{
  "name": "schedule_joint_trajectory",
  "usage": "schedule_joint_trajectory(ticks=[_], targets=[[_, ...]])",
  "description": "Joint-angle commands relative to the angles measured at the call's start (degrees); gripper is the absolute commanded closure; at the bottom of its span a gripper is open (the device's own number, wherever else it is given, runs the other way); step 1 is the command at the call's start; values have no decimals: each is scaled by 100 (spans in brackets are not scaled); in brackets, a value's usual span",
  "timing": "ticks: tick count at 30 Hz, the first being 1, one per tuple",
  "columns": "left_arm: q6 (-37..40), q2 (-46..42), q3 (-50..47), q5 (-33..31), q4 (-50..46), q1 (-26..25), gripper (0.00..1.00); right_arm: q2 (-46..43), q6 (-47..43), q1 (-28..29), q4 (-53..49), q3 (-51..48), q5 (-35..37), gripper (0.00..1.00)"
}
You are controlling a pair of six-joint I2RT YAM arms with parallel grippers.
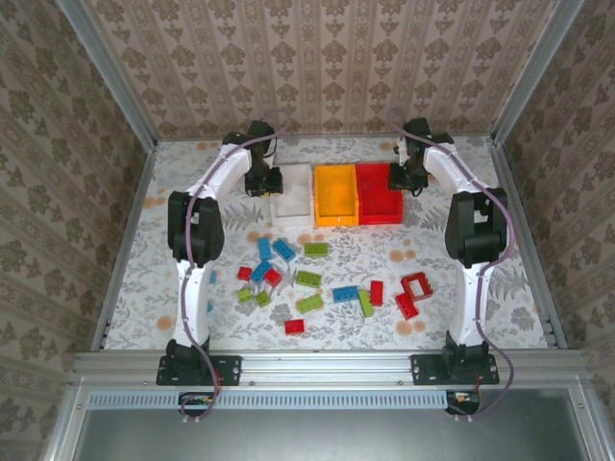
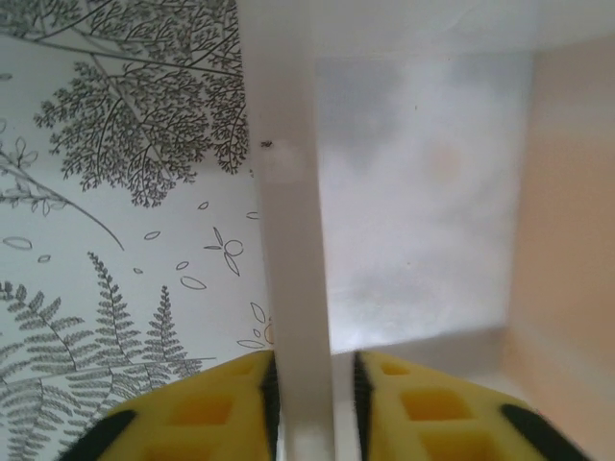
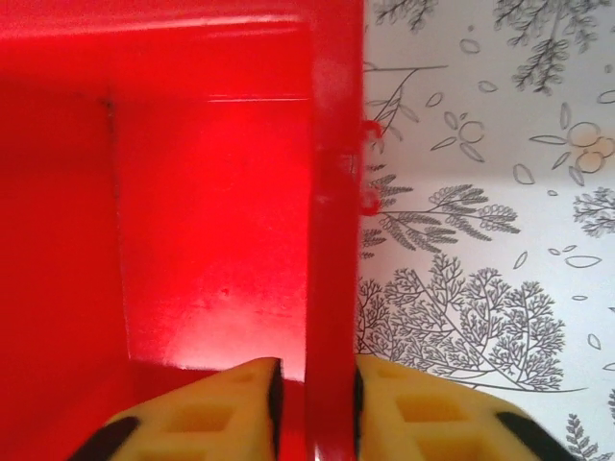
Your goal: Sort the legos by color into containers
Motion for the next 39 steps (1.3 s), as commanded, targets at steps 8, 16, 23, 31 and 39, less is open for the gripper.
schedule_joint_trajectory(ticks=[8, 16, 23, 31, 39], targets=[[-386, -622, 143, -105, -153, 41, 47, -420, 335, 45, -131, 269, 230, 52], [-592, -1180, -11, -165, -72, 67, 42, -893, 546, 50, -91, 211, 248, 49], [-787, -2079, -850, 1, 451, 45, 42, -1687, 853, 225, 137, -318, 249, 48], [-981, -3778, -2906, 341, 1386, -165, 41, -3055, 981, 1182, 454, -1931, 383, 49], [-598, -5759, -5199, 577, 2013, -1203, 42, -4740, -70, 3278, 1172, -4397, -313, 32]])
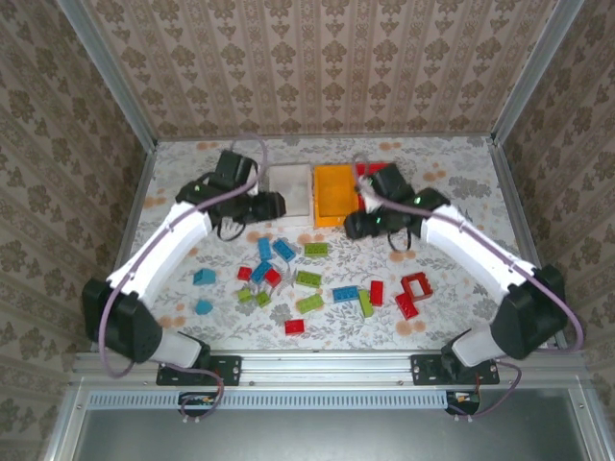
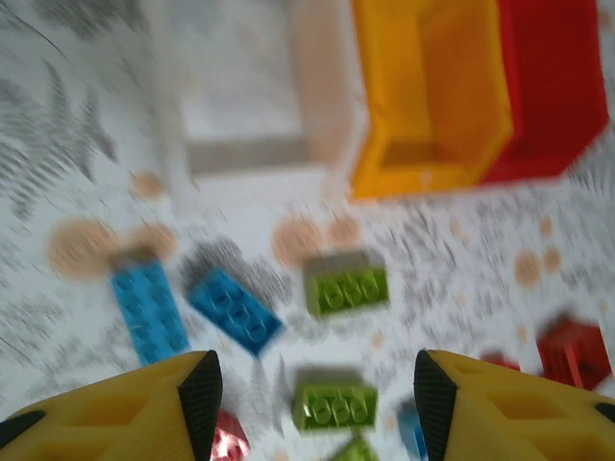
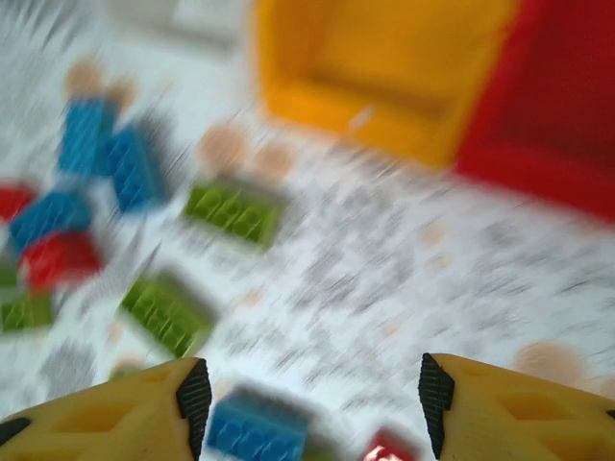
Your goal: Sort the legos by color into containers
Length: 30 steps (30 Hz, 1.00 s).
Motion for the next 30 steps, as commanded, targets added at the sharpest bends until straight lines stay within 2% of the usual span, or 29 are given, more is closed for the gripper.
schedule_joint_trajectory(ticks=[1, 5, 10, 14, 22, 25, 30], targets=[[210, -833, -753, 176, 360, -459, 42, -536, -704, 891, 217, -713, -212, 29], [-33, -2020, -1716, 168, 500, -950, 40, -519, -999, 1625, 243, -1361, 242, 20], [-413, -3029, -2392, 68, 178, -1127, 40, 307, -1425, 2015, -56, -1221, 1045, 13], [-447, -3200, -2382, -127, -36, -1129, 40, 890, -1694, 2052, -157, -1072, 1725, 12], [-583, -3149, -2372, -221, 222, -1146, 40, 1604, -1743, 1957, 37, -830, 2159, 10], [-592, -3124, -2376, -199, 275, -1141, 40, 1837, -1647, 1883, 160, -744, 1878, 17], [-541, -3039, -2334, -185, 358, -1151, 41, 2022, -1518, 1803, 261, -721, 1572, 39]])
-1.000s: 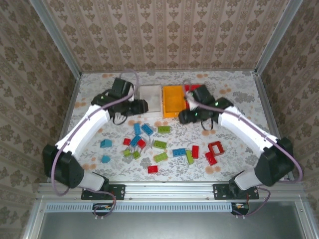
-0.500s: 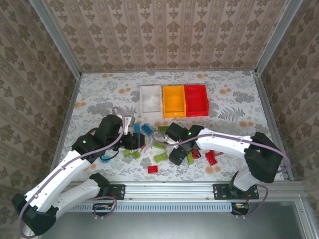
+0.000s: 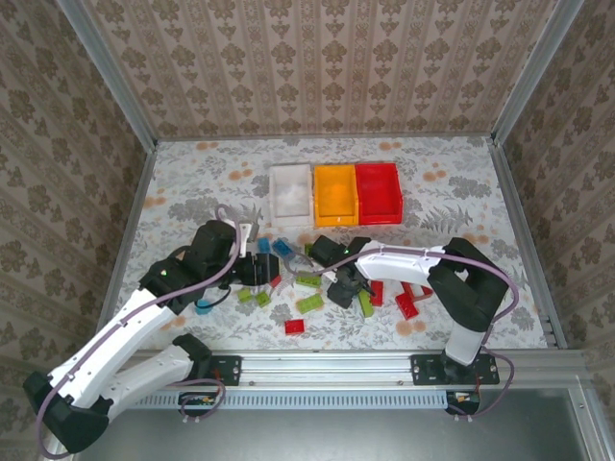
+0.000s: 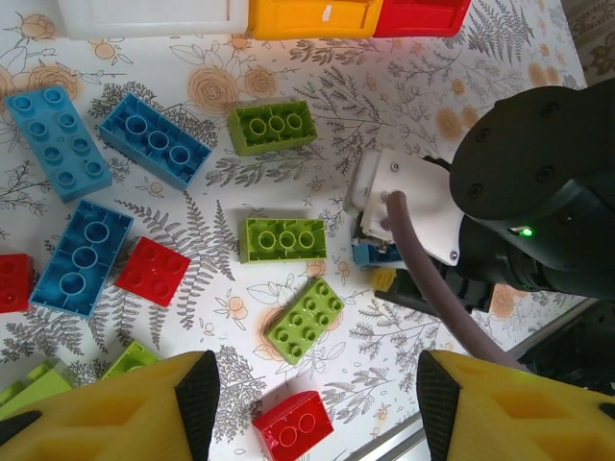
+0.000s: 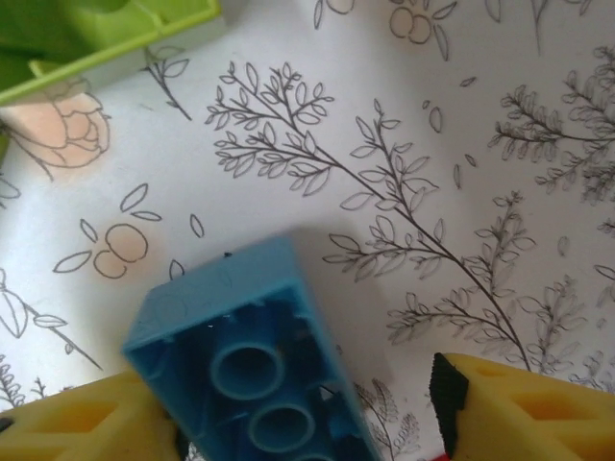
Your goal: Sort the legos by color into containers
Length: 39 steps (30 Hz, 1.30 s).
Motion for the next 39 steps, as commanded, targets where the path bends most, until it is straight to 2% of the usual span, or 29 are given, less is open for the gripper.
schedule_joint_trajectory(ticks=[1, 4, 7, 12, 15, 21, 26, 33, 39], targets=[[-44, 78, 40, -62, 191, -42, 40, 91, 64, -72, 83, 93, -84, 45], [-17, 210, 88, -21, 304, -52, 41, -94, 146, -203, 179, 34, -121, 59], [-1, 451, 99, 91, 531, -46, 40, -490, 370, -476, 261, -41, -188, 66], [21, 1224, 229, 209, 1176, -164, 41, -1488, 1076, -1444, 704, -323, -313, 68], [142, 1870, 506, 209, 1546, -308, 40, -1721, 1589, -2192, 1051, -289, -405, 68], [414, 3097, 1238, 175, 2117, -598, 40, -833, 2339, -2906, 1232, 589, -495, 68], [695, 3812, 1901, 80, 2255, -847, 40, -10, 2751, -3169, 1031, 1379, -412, 68], [867, 4231, 2148, 237, 2296, -1048, 40, 594, 2920, -3337, 794, 1922, -478, 60], [1039, 4553, 2381, 430, 2147, -1195, 40, 560, 2896, -3339, 578, 2044, -519, 39]])
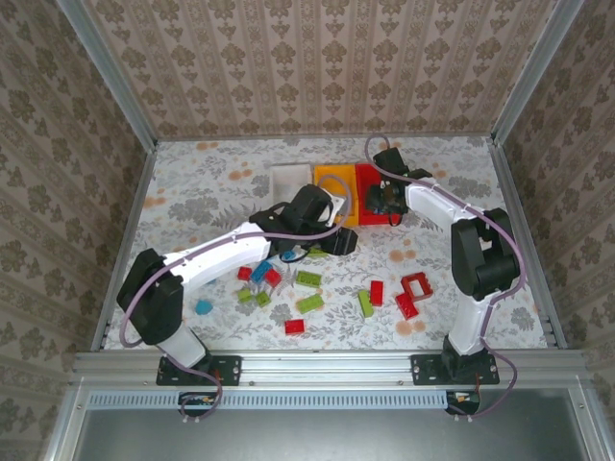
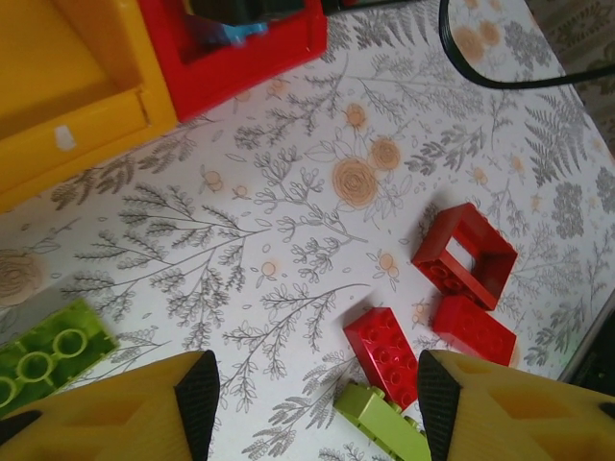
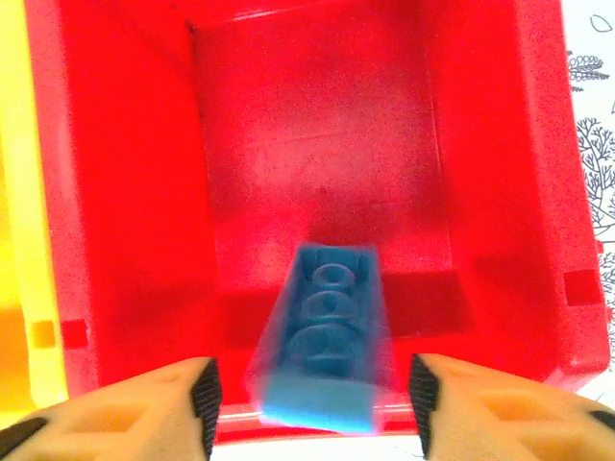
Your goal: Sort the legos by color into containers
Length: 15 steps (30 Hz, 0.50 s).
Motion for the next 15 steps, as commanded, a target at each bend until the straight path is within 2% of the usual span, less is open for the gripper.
schedule_joint_trajectory(ticks=[1, 8, 12, 15], targets=[[292, 167, 285, 216, -97, -119, 40, -110, 44, 2, -261, 186, -92, 37], [257, 216, 346, 72, -390, -229, 44, -1015, -4, 16, -194, -98, -36, 41], [-127, -177, 57, -602, -893, -174, 44, -1801, -179, 149, 146, -670, -237, 42], [-528, -543, -286, -1217, -1507, -78, 45, -2382, -475, 468, 573, -1349, -708, 41]])
